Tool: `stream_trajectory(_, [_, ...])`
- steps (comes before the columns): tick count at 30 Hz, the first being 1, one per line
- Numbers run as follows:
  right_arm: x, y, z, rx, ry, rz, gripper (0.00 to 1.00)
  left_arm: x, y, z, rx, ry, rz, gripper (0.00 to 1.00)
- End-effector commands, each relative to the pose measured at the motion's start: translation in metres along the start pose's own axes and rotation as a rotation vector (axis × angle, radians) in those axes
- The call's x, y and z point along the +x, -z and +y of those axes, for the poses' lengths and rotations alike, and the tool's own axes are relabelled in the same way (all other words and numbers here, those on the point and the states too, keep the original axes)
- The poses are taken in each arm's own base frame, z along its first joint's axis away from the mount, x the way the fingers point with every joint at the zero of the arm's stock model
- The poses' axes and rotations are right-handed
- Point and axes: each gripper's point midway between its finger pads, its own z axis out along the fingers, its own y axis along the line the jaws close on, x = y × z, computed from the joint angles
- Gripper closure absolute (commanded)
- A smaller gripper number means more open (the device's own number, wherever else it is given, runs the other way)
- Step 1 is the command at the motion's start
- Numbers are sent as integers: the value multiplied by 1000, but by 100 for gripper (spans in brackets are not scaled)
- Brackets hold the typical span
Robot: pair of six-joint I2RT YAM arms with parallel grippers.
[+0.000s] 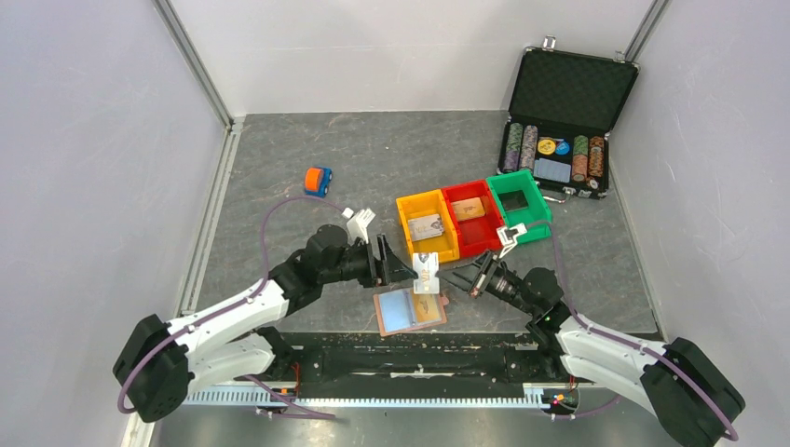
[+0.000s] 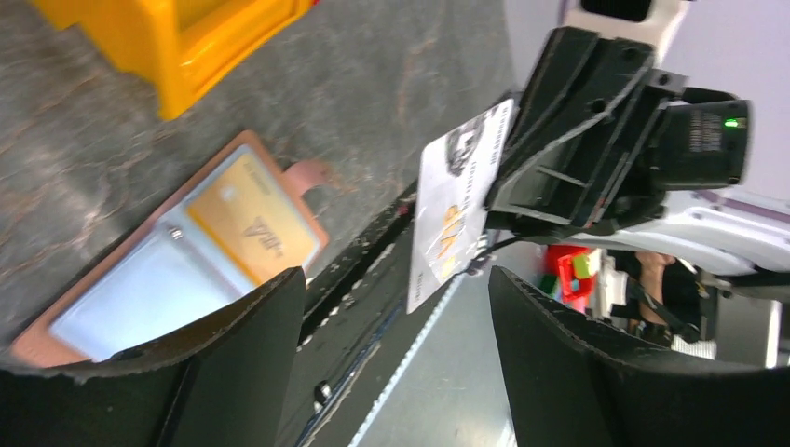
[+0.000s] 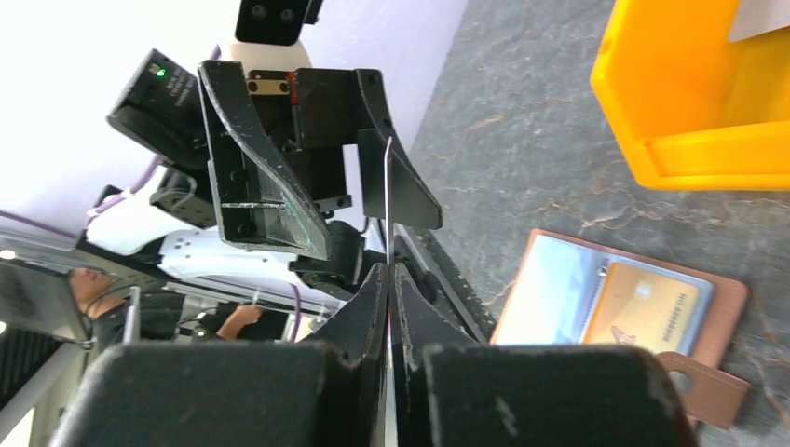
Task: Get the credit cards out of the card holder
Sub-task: Remove the credit card from the card holder, then place the credit card in the storage box.
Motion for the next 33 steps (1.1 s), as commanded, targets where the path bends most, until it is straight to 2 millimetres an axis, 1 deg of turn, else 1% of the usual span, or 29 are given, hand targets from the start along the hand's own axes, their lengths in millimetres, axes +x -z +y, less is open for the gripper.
stream_trajectory(1, [-14,5,36,-153,-16,-74,100,-10,-3,-39,186,-1,-18,22])
stream_trajectory(3, [-13,6,40,-169,-18,-72,100,-9,-6,-41,204,2,-6,24])
stream_trajectory(6, [-13,7,48,-200,-15,-71,100,-7,-9,-43,224,9,10,31])
stream_trajectory(7, [-7,11,37,-178,-25,-58,100,-6,-9,-45,238,13,13,33])
stream_trajectory(9, [-4,11,37,-182,-15,-44,100,-7,-9,-49,272,23,6,42])
stream_trajectory(10, [-2,11,37,-181,-11,-33,100,-7,-8,-51,288,28,4,47])
stream_trajectory(13, [7,10,37,-190,19,19,100,-6,-6,-58,332,36,3,71])
stream_trajectory(14, [9,10,38,-197,31,37,97,-5,-5,-58,339,38,6,77])
stream_trajectory(16, [19,13,37,-215,75,91,89,-1,-3,-58,347,35,21,89])
stream_trajectory(17, [16,9,44,-239,121,108,84,2,-2,-57,348,32,32,95])
stream_trajectory(18, [19,8,42,-239,158,139,81,5,-1,-55,345,26,42,98])
stream_trajectory(24, [13,1,18,-139,341,246,67,23,11,-40,288,-46,92,98])
stream_trajectory(27, [10,-2,24,-150,454,334,59,32,17,-35,269,-87,130,98])
stream_trajectory(30, [8,-5,36,-191,517,401,52,40,22,-37,293,-106,171,98])
stream_trajectory(33, [8,-7,46,-230,530,456,50,49,26,-43,336,-116,237,98])
